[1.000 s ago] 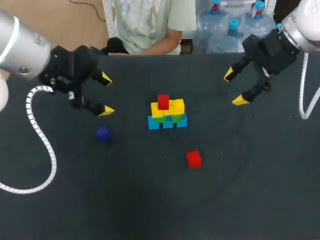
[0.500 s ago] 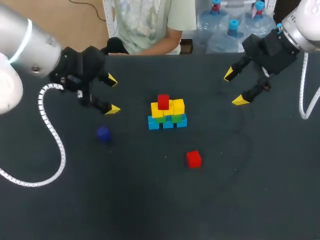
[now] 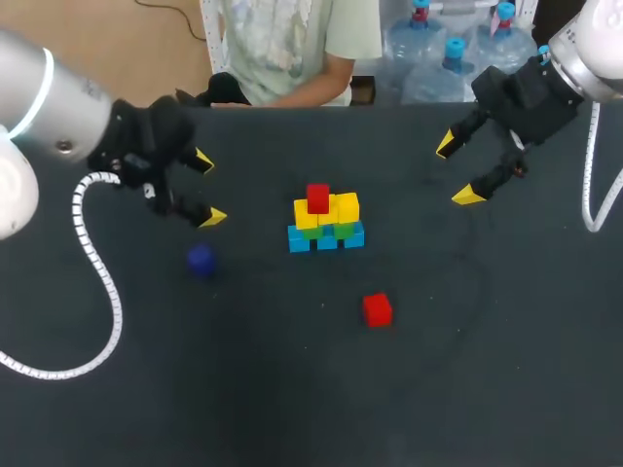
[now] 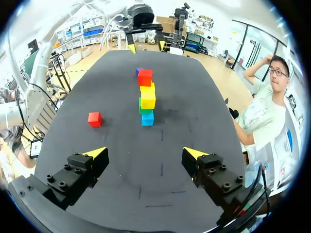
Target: Place the blue cubes, place green cubes on the blue cubes, place the yellow cubes on the green cubes, then place the red cubes on the yellow cubes, and place purple cube on the red cubes.
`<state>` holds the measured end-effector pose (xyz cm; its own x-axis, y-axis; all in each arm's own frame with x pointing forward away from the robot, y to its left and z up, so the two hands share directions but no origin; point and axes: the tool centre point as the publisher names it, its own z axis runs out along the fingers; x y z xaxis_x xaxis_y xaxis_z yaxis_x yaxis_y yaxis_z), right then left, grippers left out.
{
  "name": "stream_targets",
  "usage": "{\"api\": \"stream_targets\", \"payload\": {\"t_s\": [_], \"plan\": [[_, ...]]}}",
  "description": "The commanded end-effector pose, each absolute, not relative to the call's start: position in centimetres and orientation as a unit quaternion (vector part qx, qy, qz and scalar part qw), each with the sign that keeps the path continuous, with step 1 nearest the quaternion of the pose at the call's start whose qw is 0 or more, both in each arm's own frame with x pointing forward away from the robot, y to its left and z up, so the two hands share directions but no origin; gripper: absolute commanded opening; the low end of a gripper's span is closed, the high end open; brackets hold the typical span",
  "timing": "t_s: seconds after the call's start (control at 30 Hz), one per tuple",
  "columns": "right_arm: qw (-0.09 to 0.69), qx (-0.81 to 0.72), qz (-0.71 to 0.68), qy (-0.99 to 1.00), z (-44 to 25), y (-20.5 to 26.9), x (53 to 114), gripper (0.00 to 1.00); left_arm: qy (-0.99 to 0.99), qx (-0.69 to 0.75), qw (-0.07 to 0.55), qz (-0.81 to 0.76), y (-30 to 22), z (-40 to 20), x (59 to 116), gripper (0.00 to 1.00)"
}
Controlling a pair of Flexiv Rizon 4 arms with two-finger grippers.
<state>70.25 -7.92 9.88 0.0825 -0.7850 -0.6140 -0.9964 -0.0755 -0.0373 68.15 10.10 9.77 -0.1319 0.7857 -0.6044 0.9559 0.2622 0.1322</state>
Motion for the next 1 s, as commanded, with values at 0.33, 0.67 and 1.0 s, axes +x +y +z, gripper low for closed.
{"api": "stream_targets", "payload": {"t_s": [0.33,0.67,1.0], "plan": [[0.234,-0.698,0.226,0.638,9.9,-7.9,70.2,1.00,0.735,0.590,0.299,-0.148,10.4,9.6,67.9,1.00],[0.234,-0.698,0.226,0.638,9.9,-7.9,70.2,1.00,0.726,0.591,0.312,-0.165,11.1,9.4,69.0,1.00],[0.234,-0.698,0.226,0.638,9.9,-7.9,70.2,1.00,0.724,0.600,0.297,-0.164,11.0,9.5,69.3,1.00]]}}
